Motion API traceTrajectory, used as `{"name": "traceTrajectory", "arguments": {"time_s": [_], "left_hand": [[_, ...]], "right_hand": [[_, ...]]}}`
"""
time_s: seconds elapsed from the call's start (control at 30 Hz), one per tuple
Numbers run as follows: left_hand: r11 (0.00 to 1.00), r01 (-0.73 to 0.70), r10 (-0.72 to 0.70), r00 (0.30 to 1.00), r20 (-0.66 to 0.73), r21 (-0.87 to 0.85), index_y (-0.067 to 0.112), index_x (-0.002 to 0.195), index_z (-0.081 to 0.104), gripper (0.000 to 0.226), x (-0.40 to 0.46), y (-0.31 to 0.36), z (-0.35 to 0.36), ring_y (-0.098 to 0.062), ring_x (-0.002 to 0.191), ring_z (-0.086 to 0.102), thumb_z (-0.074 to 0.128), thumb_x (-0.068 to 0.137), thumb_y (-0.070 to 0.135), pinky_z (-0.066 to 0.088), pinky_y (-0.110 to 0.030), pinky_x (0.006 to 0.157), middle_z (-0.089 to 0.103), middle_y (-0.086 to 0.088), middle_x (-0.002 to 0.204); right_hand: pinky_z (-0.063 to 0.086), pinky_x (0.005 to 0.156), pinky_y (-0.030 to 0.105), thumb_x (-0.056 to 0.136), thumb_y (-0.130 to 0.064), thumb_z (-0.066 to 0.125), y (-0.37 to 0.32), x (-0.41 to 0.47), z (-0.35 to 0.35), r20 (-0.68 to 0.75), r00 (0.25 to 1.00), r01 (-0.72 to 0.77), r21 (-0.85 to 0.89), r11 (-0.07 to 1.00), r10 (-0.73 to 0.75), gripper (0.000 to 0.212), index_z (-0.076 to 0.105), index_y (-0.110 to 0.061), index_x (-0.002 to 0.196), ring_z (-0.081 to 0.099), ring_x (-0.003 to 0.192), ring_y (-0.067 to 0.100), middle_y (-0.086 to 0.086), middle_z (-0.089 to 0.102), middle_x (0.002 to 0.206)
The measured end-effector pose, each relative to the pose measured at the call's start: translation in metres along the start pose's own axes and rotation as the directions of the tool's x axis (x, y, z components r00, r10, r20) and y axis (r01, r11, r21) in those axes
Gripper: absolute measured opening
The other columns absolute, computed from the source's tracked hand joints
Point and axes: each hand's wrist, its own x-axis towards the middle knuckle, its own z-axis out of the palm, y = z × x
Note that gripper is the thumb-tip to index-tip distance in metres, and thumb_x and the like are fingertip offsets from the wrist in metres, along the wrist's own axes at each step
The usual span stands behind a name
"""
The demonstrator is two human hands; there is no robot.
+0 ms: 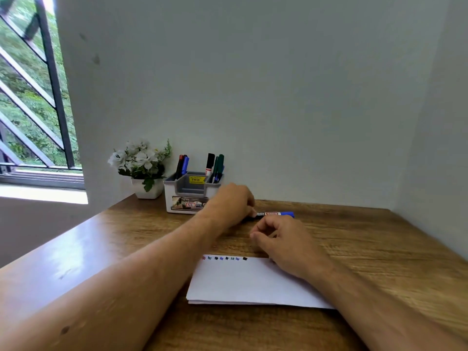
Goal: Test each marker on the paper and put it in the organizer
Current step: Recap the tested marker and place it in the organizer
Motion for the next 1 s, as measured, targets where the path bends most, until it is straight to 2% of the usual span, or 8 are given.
{"name": "traceTrajectory", "arguments": {"time_s": [0.27, 0.47, 0.53, 0.6, 0.7, 0.77, 0.87, 1.0], "left_hand": [[0.999, 0.017, -0.018, 0.999, 0.034, 0.033, 0.024, 0.107, 0.075, 0.022, -0.003, -0.016, 0.003, -0.01, 0.083, 0.057, 0.072, 0.086, 0.03, 0.05, -0.033, 0.091, 0.074, 0.001, 0.105], [0.999, 0.041, -0.042, 0.999, 0.017, 0.028, 0.021, 0.103, 0.076, 0.018, -0.009, -0.01, 0.002, -0.011, 0.082, 0.06, 0.07, 0.088, 0.028, 0.051, -0.029, 0.083, 0.074, 0.0, 0.101], [0.997, 0.072, -0.073, 0.997, 0.0, -0.04, 0.02, 0.1, 0.077, 0.016, -0.015, -0.007, -0.003, -0.009, 0.077, 0.061, 0.071, 0.087, 0.027, 0.051, -0.023, 0.074, 0.074, 0.001, 0.095], [0.983, 0.113, -0.121, 0.991, -0.048, -0.142, 0.02, 0.098, 0.077, 0.015, -0.022, -0.004, -0.011, -0.006, 0.072, 0.061, 0.071, 0.086, 0.027, 0.047, -0.017, 0.063, 0.072, 0.006, 0.086], [0.933, 0.14, -0.198, 0.969, -0.147, -0.331, 0.024, 0.092, 0.079, 0.011, -0.038, 0.003, -0.021, -0.005, 0.07, 0.064, 0.074, 0.083, 0.028, 0.047, -0.016, 0.059, 0.073, 0.01, 0.078], [0.832, 0.152, -0.253, 0.96, -0.12, -0.534, 0.026, 0.085, 0.08, 0.006, -0.05, 0.007, -0.025, -0.003, 0.068, 0.067, 0.076, 0.081, 0.029, 0.05, -0.016, 0.059, 0.074, 0.01, 0.071], [0.518, 0.22, -0.291, 0.954, 0.071, -0.826, 0.018, 0.085, 0.08, 0.01, -0.061, 0.016, -0.028, -0.011, 0.065, 0.071, 0.079, 0.081, 0.026, 0.059, -0.023, 0.064, 0.077, 0.0, 0.077], [0.294, 0.301, -0.295, 0.931, 0.214, -0.907, 0.009, 0.091, 0.078, 0.016, -0.065, 0.023, -0.023, -0.013, 0.07, 0.074, 0.08, 0.08, 0.021, 0.056, -0.019, 0.058, 0.078, -0.006, 0.084]], "right_hand": [[0.043, 0.051, 0.007, 0.092, -0.03, 0.068, 0.0, 0.0, -0.002, 0.005, 1.0, 0.027, 0.019, 0.999, -0.027, 0.012, 0.069, -0.031, 0.08, 0.059, 0.062, -0.01, -0.012, 0.071, 0.079], [0.04, 0.05, 0.005, 0.093, -0.031, 0.068, -0.001, 0.0, -0.003, 0.011, 0.999, 0.042, 0.0, 0.999, -0.042, 0.015, 0.067, -0.034, 0.079, 0.058, 0.061, -0.01, -0.014, 0.068, 0.079], [0.04, 0.049, 0.007, 0.093, -0.029, 0.068, 0.0, -0.001, -0.003, 0.005, 0.999, 0.046, 0.023, 0.999, -0.046, 0.015, 0.067, -0.032, 0.078, 0.058, 0.059, -0.013, -0.012, 0.069, 0.078], [0.041, 0.052, 0.009, 0.093, -0.029, 0.068, -0.002, -0.001, -0.005, -0.013, 0.999, 0.053, 0.037, 0.998, -0.053, 0.015, 0.067, -0.033, 0.079, 0.059, 0.058, -0.007, -0.012, 0.069, 0.077], [0.047, 0.054, 0.015, 0.092, -0.025, 0.068, -0.004, 0.0, -0.008, -0.128, 0.988, 0.093, 0.017, 0.996, -0.09, 0.016, 0.068, -0.033, 0.079, 0.059, 0.059, 0.0, -0.011, 0.067, 0.073], [0.049, 0.052, 0.016, 0.091, -0.024, 0.068, -0.004, 0.002, -0.01, -0.236, 0.967, 0.105, 0.045, 0.993, -0.092, 0.015, 0.07, -0.03, 0.078, 0.058, 0.057, 0.001, -0.009, 0.067, 0.069], [0.046, 0.052, 0.017, 0.092, -0.028, 0.068, -0.003, 0.006, -0.011, -0.314, 0.949, 0.068, 0.153, 0.986, -0.017, 0.009, 0.072, -0.026, 0.084, 0.059, 0.057, 0.005, -0.006, 0.068, 0.069], [0.05, 0.059, 0.031, 0.092, -0.034, 0.068, -0.001, 0.011, -0.013, -0.326, 0.937, -0.003, 0.35, 0.937, 0.125, 0.013, 0.072, -0.024, 0.099, 0.061, 0.058, 0.01, -0.003, 0.073, 0.079]]}}
